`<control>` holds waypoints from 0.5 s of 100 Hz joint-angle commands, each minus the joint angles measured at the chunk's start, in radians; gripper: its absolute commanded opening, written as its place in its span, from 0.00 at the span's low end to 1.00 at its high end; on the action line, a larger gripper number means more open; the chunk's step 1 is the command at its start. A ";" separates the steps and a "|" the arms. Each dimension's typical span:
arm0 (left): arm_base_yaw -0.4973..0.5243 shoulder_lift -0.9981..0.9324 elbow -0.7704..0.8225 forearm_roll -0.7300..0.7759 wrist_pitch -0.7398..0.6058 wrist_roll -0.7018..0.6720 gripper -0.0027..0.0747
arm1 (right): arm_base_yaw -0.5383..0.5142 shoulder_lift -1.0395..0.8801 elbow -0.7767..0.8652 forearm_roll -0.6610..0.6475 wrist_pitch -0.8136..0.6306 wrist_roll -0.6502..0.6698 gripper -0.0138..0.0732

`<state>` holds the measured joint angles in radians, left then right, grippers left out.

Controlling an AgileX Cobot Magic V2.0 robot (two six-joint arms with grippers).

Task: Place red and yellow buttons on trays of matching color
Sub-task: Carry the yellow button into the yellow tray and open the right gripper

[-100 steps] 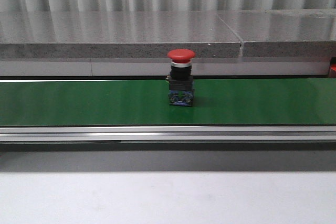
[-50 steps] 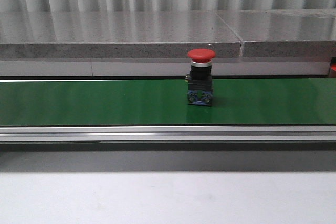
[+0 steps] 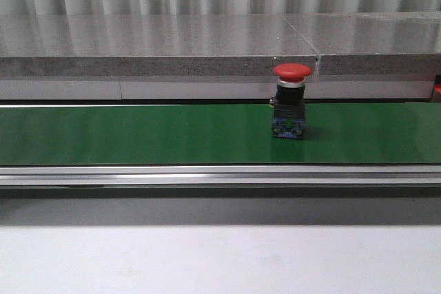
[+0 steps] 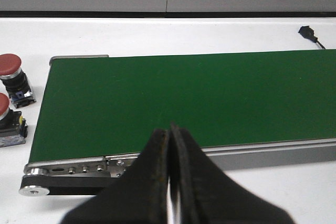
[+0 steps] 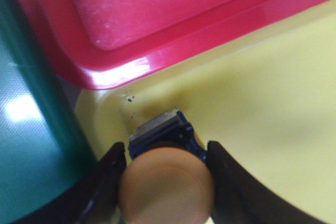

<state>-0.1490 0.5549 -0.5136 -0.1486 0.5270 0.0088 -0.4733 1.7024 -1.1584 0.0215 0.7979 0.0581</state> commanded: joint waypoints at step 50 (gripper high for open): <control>0.000 0.001 -0.027 -0.011 -0.070 -0.003 0.01 | -0.029 -0.006 -0.023 0.005 -0.075 -0.001 0.78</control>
<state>-0.1490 0.5549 -0.5136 -0.1486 0.5270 0.0088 -0.4963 1.7403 -1.1584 0.0233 0.7565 0.0581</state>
